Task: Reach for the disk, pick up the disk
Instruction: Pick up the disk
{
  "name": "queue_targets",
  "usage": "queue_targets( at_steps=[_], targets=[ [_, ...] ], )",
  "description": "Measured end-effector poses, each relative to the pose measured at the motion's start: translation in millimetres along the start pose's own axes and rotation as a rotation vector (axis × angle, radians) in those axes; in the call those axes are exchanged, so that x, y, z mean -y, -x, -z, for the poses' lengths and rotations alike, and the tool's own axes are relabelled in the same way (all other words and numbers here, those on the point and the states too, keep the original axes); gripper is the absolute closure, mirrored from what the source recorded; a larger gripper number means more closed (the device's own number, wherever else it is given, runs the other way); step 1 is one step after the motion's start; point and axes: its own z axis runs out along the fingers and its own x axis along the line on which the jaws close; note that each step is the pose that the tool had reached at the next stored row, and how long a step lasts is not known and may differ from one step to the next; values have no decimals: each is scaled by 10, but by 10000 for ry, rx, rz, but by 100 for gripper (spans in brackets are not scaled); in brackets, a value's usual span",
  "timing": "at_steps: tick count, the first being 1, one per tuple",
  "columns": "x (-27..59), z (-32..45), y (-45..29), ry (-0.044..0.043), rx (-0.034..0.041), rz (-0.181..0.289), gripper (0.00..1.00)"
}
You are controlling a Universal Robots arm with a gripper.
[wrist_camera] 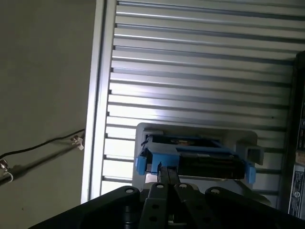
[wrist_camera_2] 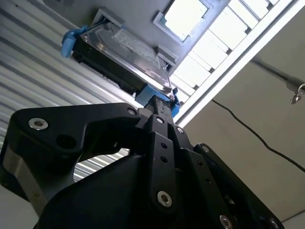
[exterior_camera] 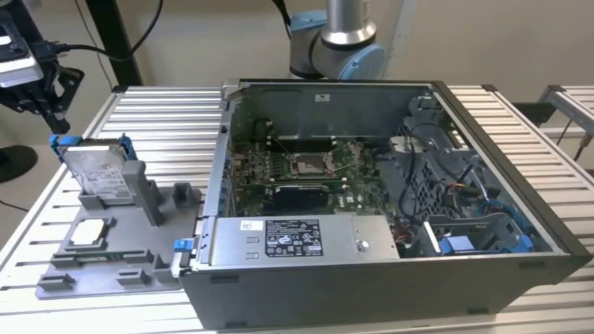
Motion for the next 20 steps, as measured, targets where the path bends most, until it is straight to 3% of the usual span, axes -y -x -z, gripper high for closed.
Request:
queue_targets(
  at_steps=[20],
  targets=[
    [0, 0, 0, -1, -68, 1792, 100]
  ],
)
